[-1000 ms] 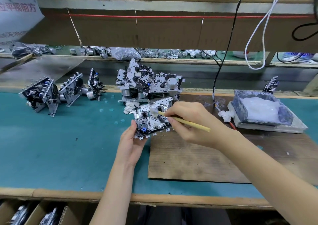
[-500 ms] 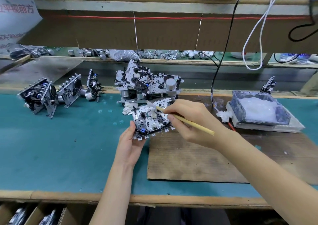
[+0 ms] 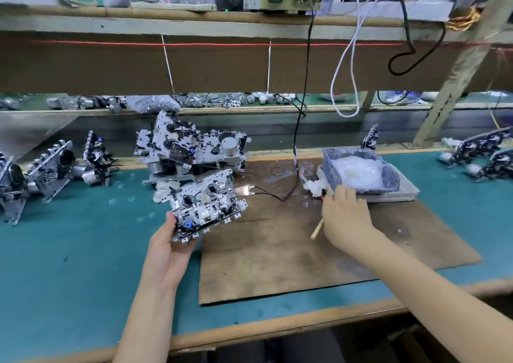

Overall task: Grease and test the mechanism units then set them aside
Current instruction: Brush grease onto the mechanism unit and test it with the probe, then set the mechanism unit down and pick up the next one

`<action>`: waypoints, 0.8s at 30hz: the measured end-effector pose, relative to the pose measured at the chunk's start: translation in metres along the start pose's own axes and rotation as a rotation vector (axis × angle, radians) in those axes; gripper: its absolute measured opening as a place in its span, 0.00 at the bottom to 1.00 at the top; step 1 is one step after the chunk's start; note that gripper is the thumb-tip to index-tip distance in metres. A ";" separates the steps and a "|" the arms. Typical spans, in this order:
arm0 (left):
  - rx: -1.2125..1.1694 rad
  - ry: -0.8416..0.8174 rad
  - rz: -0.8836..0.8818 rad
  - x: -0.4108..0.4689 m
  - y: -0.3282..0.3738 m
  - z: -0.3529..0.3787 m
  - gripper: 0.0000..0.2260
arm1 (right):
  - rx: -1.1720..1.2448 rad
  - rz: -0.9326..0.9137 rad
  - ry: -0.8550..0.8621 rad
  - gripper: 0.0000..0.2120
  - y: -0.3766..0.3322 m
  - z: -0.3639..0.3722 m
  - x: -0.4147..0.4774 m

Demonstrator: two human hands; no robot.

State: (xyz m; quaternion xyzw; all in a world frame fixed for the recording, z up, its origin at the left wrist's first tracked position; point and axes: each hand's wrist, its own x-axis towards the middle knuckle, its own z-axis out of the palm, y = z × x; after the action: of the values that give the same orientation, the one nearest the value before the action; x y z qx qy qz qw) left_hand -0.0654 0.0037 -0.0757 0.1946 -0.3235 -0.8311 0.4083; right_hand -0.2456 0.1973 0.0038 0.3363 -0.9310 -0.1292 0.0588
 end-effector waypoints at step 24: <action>-0.089 -0.068 -0.088 -0.005 0.003 0.003 0.16 | 1.729 -0.370 -0.192 0.04 -0.159 -0.013 -0.036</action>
State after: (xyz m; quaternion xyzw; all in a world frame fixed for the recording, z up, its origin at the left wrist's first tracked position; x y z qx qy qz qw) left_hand -0.0627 0.0076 -0.0716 0.1618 -0.2910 -0.8680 0.3685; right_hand -0.1185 0.0999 -0.0291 0.3958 -0.6348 0.5837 -0.3157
